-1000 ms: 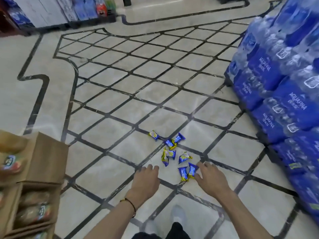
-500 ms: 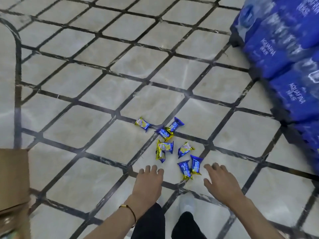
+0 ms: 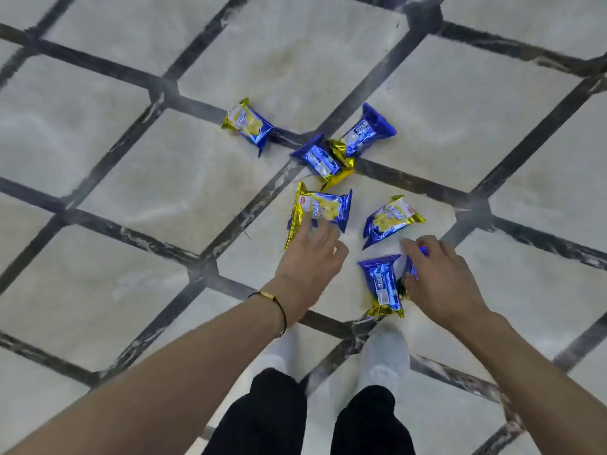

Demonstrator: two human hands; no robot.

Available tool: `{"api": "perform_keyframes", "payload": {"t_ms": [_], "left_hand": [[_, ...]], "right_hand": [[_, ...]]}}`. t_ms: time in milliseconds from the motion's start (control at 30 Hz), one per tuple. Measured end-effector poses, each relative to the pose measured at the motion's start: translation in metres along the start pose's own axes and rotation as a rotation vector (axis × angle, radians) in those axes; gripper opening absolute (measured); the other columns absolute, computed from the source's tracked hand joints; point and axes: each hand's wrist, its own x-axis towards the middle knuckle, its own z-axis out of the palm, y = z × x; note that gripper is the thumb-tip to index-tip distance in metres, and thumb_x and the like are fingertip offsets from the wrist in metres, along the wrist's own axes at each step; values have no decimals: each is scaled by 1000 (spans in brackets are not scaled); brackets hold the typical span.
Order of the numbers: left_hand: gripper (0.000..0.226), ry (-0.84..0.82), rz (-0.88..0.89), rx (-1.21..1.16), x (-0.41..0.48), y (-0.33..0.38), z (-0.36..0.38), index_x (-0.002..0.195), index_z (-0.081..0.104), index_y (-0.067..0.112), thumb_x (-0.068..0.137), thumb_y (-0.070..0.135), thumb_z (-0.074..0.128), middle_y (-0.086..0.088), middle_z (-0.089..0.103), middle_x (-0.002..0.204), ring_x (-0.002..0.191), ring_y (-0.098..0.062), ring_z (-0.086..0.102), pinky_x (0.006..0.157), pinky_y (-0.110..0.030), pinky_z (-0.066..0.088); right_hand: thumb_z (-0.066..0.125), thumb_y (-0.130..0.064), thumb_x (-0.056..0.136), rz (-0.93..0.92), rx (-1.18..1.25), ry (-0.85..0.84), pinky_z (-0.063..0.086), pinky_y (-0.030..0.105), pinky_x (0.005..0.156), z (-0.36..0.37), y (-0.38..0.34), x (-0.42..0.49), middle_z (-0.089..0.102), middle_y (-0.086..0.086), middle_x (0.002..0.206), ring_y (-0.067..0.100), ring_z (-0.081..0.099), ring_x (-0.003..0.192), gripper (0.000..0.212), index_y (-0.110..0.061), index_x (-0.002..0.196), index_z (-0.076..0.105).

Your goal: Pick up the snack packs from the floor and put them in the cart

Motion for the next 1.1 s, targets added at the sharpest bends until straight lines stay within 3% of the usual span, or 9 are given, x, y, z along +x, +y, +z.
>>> {"api": "perform_keyframes", "payload": {"t_ms": [100, 233, 367, 467, 700, 800, 900, 1000, 1100], "left_hand": [[70, -27, -7, 66, 36, -3, 39, 141, 34, 6, 83, 24, 69, -24, 36, 145, 138, -46, 27, 113, -70, 13], [68, -13, -70, 48, 61, -12, 81, 140, 33, 12, 81, 25, 64, -20, 43, 134, 125, -44, 40, 112, -70, 16], [70, -50, -112, -10, 69, -14, 108, 134, 37, 14, 74, 28, 71, -16, 42, 131, 114, -38, 46, 99, -57, 33], [74, -28, -170, -97, 71, -9, 127, 138, 34, 17, 75, 23, 73, -19, 39, 134, 106, -36, 48, 81, -46, 41], [86, -59, -273, -200, 69, -6, 147, 143, 25, 20, 75, 25, 77, -20, 33, 133, 98, -34, 49, 79, -46, 42], [80, -53, -283, -216, 65, -5, 150, 135, 35, 17, 71, 31, 81, -18, 42, 127, 91, -32, 50, 74, -43, 43], [73, -51, -300, -255, 55, -2, 139, 138, 34, 16, 80, 32, 75, -20, 42, 132, 98, -35, 51, 77, -45, 45], [64, -90, -341, -295, 38, 3, 107, 137, 34, 16, 86, 30, 70, -18, 45, 130, 101, -35, 52, 80, -44, 45], [52, -121, -357, -329, 17, 6, 63, 131, 40, 14, 88, 31, 63, -14, 50, 119, 93, -33, 54, 72, -39, 37]], "right_hand": [[69, -11, 73, -14, -14, -14, 52, 49, 74, 33, 8, 33, 48, 13, 136, 38, 42, 119, 70, -17, 139, 47], [69, -6, 66, -40, -73, 9, 48, 51, 84, 56, 12, 71, 34, 8, 148, 37, 26, 135, 89, -27, 144, 33], [74, -2, 59, -55, -95, 49, 35, 56, 100, 67, 12, 102, 22, 8, 155, 36, 12, 143, 104, -29, 148, 26], [74, -1, 59, -63, -144, 95, 33, 58, 101, 77, 10, 119, 25, 10, 155, 38, 14, 142, 101, -26, 146, 30], [76, 1, 59, -24, -243, 100, 30, 66, 99, 89, 12, 139, 37, 13, 141, 39, 19, 138, 78, -15, 129, 44], [78, 2, 58, 43, -220, 107, 35, 63, 98, 88, 9, 135, 41, 14, 133, 41, 24, 133, 74, -12, 123, 47], [80, -1, 58, 88, -185, 96, 40, 59, 93, 76, 1, 120, 40, 15, 134, 42, 24, 132, 76, -12, 125, 46], [81, -5, 60, 106, -156, 84, 42, 56, 89, 54, -7, 95, 40, 15, 133, 42, 24, 133, 74, -10, 125, 47], [81, -6, 58, 100, -109, 103, 44, 54, 85, 22, -12, 66, 44, 15, 125, 42, 30, 128, 68, -7, 119, 52]]}}
